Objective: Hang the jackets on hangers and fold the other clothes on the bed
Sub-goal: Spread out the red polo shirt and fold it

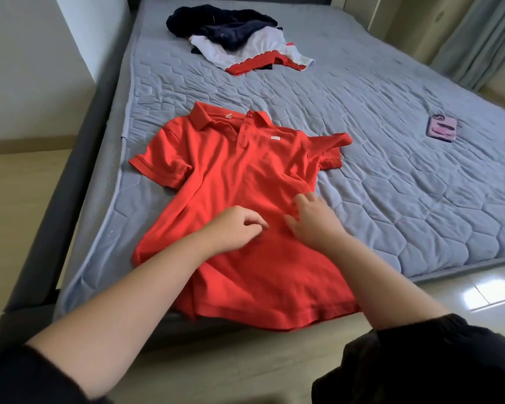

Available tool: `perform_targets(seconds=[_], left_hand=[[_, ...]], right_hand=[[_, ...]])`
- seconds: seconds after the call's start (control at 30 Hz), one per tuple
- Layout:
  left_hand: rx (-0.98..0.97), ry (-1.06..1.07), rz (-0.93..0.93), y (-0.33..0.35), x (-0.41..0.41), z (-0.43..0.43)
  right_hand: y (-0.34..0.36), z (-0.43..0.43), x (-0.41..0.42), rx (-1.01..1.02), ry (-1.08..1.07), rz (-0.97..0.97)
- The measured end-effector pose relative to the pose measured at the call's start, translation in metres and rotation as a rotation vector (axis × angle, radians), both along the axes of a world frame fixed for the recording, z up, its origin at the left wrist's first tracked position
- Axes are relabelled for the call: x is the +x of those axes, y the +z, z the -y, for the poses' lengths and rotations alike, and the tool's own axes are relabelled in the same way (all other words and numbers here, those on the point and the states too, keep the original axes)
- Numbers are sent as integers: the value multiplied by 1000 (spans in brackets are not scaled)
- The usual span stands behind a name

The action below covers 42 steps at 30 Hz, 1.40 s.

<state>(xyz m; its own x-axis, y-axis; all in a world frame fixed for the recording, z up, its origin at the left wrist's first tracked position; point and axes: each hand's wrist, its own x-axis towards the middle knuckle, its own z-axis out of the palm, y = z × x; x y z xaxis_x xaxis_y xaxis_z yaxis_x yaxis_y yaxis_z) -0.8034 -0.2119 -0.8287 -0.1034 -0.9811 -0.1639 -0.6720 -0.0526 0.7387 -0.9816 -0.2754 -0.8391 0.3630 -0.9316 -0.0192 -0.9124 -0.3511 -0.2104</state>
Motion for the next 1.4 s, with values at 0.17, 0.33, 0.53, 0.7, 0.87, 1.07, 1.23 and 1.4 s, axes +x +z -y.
perform_targets(seconds=[0.17,0.33,0.53,0.7,0.87,1.07,1.23,1.4], left_hand=[[-14,132,166,-17,40,7],[-327,330,179,-14,74,43],[-464,633,338,-9,139,134],[24,773,385,-28,183,183],[14,831,241,-41,211,216],[25,923,26,-43,232,234],[125,830,307,-23,235,243],[-115,984,400,14,231,272]], right_hand=[[-31,-5,34,-42,103,-87],[-24,49,74,-153,90,48],[-8,154,111,-85,44,105],[-13,222,104,104,-142,186],[-9,263,114,194,-271,247],[-17,291,120,243,-272,212],[5,309,128,264,-285,-25],[38,338,137,65,-411,339]])
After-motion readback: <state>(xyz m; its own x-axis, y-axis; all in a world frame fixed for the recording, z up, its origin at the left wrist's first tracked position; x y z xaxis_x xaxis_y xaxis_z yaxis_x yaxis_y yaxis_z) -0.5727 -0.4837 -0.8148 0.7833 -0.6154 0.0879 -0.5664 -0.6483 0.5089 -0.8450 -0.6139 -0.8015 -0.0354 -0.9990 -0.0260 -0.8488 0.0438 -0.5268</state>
